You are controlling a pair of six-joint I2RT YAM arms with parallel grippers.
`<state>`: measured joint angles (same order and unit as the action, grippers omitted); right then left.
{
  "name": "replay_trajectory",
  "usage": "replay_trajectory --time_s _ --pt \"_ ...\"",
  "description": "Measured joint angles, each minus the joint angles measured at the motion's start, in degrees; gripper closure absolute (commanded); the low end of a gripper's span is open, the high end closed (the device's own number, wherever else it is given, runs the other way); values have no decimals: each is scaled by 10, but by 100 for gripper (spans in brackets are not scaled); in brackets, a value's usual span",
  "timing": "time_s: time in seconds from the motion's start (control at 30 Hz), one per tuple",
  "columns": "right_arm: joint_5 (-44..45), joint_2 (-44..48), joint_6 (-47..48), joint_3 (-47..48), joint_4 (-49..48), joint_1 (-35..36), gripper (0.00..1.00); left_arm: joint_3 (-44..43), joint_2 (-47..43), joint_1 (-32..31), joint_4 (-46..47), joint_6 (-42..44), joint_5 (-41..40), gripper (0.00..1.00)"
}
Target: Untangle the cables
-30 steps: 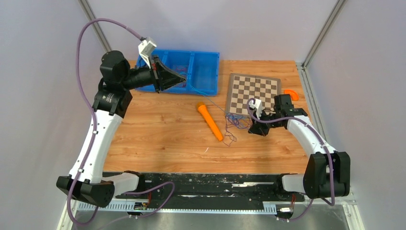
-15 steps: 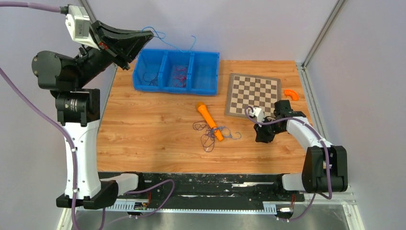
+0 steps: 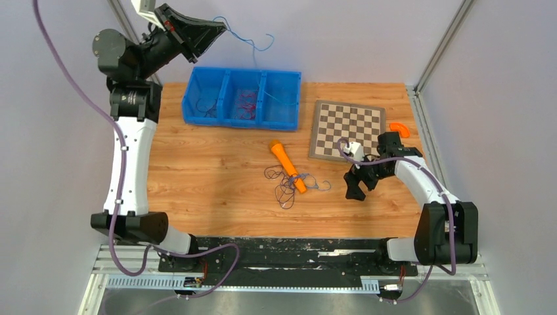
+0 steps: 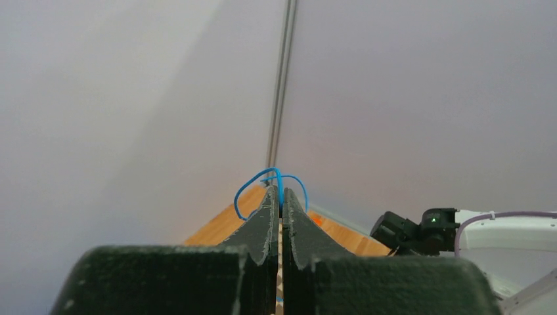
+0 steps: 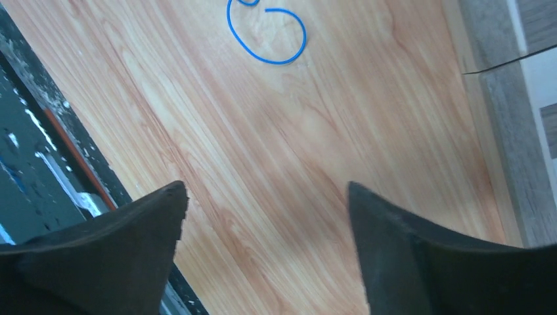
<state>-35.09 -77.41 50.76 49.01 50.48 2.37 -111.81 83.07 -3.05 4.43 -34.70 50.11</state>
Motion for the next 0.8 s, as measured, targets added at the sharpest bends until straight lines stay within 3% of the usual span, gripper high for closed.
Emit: replay_trajectory --time_s 0.4,0.8 --pt "-37 12 -62 56 20 -3 0 16 138 -87 49 19 13 100" --pt "-58 6 -89 64 32 -3 0 13 256 -92 35 94 -2 100"
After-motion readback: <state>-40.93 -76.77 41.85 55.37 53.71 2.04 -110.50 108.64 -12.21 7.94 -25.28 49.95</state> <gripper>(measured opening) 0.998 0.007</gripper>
